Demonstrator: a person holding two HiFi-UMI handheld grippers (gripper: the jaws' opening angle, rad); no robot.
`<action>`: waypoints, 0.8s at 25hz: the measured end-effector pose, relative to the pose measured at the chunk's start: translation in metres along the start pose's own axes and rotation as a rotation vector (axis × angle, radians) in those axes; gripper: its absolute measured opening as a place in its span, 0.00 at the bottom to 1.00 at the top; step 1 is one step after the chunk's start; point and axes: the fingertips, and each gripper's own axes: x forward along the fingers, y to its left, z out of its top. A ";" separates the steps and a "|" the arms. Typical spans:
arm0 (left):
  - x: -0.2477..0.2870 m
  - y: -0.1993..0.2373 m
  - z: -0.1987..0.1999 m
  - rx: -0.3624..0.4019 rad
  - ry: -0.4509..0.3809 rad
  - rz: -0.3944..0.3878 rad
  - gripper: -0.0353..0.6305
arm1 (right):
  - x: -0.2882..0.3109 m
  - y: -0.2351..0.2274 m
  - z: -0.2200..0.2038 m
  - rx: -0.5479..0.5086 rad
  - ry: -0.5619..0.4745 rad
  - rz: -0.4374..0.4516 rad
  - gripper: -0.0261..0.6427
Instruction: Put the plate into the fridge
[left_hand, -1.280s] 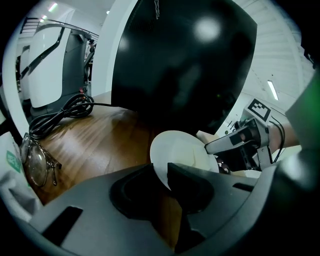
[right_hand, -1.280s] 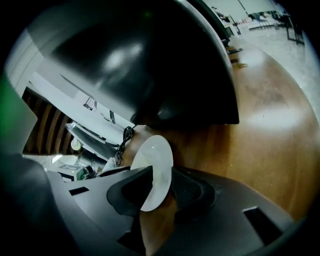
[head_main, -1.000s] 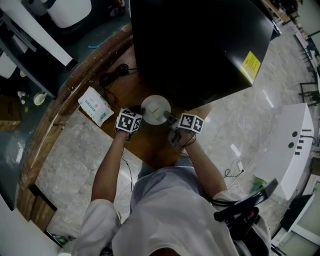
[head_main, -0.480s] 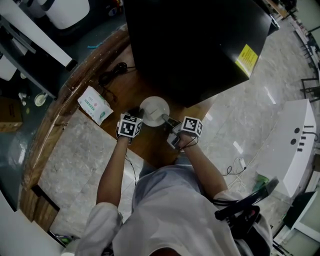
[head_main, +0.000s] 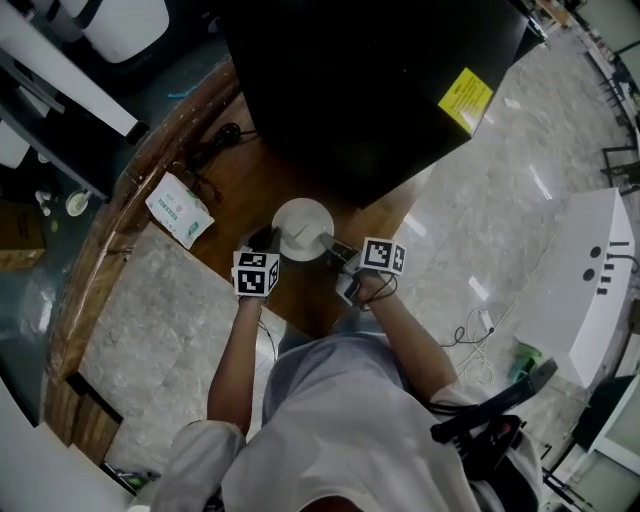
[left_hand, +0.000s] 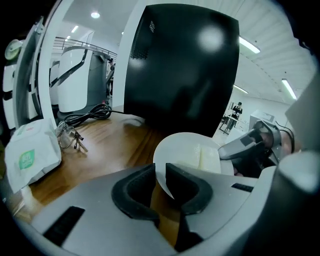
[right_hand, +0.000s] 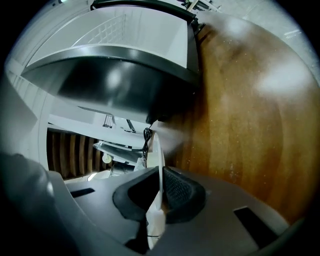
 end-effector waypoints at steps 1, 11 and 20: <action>0.000 -0.007 0.001 0.009 -0.010 0.008 0.17 | -0.006 -0.001 0.002 0.004 0.005 0.009 0.08; 0.002 -0.135 0.009 0.000 -0.067 0.028 0.17 | -0.131 -0.024 0.025 0.011 0.025 0.042 0.08; 0.019 -0.290 0.005 0.029 -0.062 0.010 0.17 | -0.277 -0.067 0.053 0.022 0.036 0.072 0.08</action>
